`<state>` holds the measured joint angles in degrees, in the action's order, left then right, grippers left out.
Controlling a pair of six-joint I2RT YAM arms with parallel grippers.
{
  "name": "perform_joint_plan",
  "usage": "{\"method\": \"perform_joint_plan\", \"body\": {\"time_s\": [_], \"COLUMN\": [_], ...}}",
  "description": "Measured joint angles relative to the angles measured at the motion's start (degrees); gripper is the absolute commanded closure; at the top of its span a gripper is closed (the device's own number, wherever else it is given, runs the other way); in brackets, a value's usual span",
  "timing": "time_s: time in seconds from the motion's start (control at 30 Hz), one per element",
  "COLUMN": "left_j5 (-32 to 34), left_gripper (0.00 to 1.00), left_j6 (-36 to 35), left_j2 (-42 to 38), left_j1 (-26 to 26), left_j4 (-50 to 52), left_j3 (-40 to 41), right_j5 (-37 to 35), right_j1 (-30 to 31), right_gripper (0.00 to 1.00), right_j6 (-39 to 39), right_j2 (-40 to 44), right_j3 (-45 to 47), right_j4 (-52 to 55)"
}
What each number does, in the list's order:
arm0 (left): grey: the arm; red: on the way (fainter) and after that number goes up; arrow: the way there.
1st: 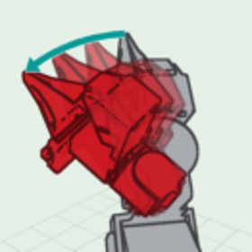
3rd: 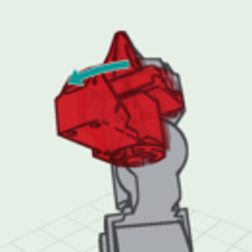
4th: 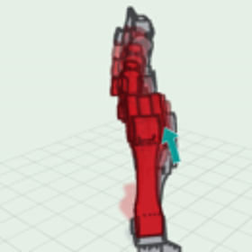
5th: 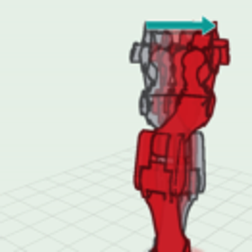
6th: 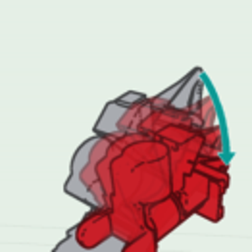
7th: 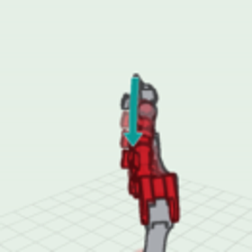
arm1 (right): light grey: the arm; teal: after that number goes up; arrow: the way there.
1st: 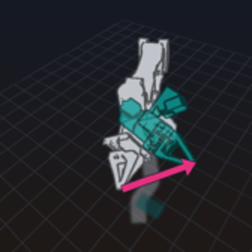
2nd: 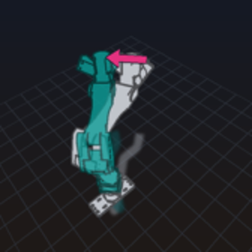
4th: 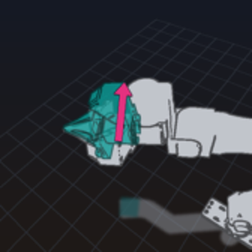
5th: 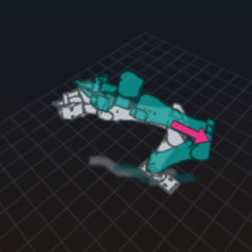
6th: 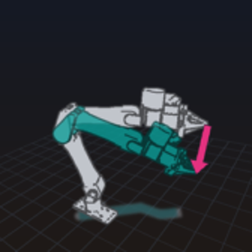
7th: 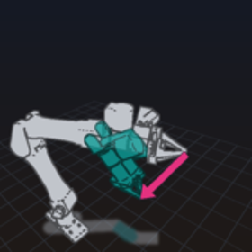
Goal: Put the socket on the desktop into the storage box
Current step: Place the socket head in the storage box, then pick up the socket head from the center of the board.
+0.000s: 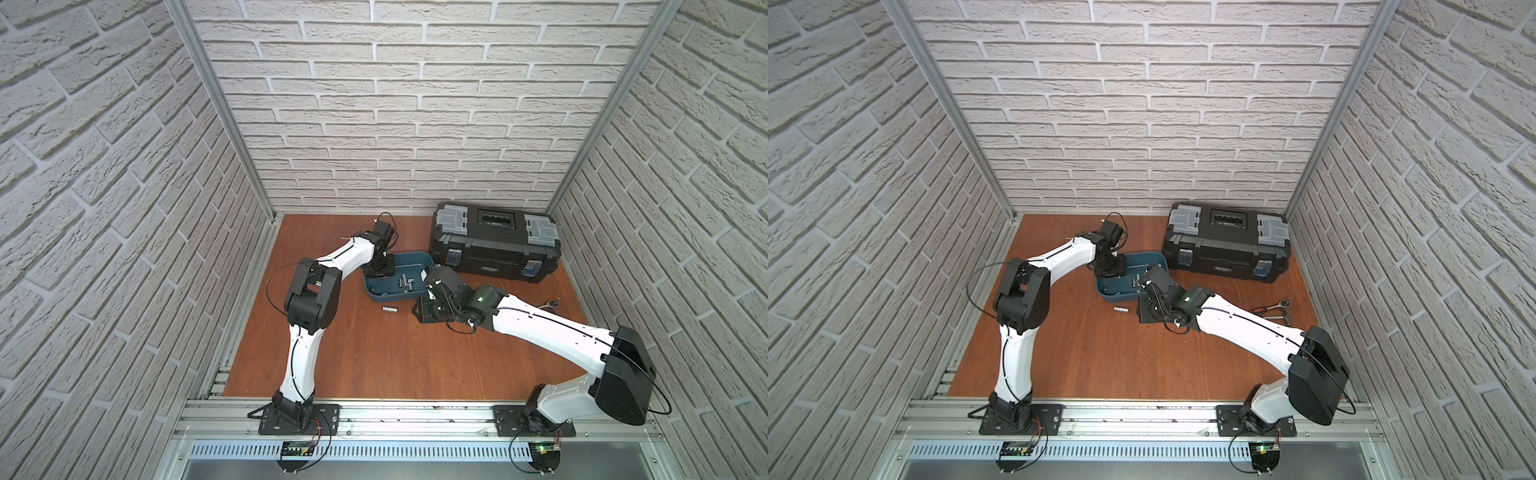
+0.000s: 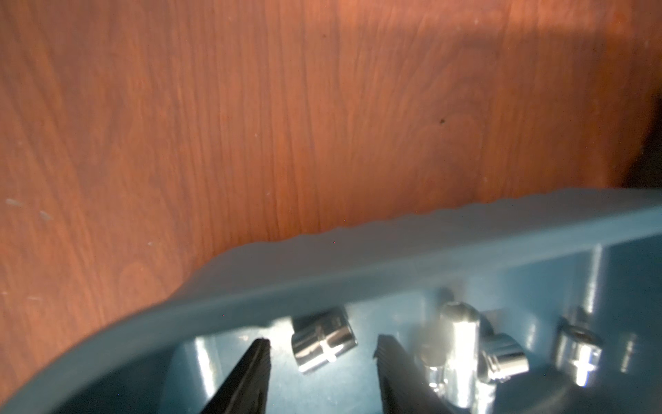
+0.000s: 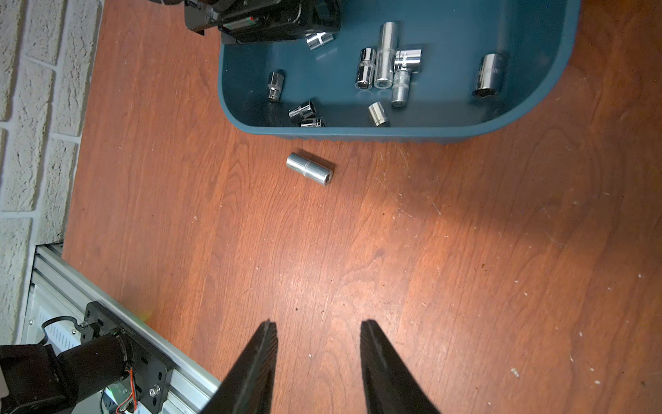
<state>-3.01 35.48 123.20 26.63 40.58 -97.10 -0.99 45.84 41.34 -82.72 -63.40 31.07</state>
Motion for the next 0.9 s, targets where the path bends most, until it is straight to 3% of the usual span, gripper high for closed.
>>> {"method": "perform_joint_plan", "body": {"time_s": [0.47, 0.9], "left_j5": [-2.6, -5.2], "left_gripper": [0.32, 0.25], "left_j6": [-0.4, 1.9], "left_j2": [-17.3, -41.6], "left_j1": [0.0, -1.8], "left_j4": [-2.0, -5.6], "left_j3": [11.7, 36.7], "right_j5": [1.0, 2.8], "right_j1": [0.0, 0.7], "right_gripper": [0.54, 0.48], "right_j6": [-4.8, -7.8], "right_j2": [-1.0, -10.3], "right_j3": [-1.8, -7.6], "right_j4": [1.7, 1.4]}}
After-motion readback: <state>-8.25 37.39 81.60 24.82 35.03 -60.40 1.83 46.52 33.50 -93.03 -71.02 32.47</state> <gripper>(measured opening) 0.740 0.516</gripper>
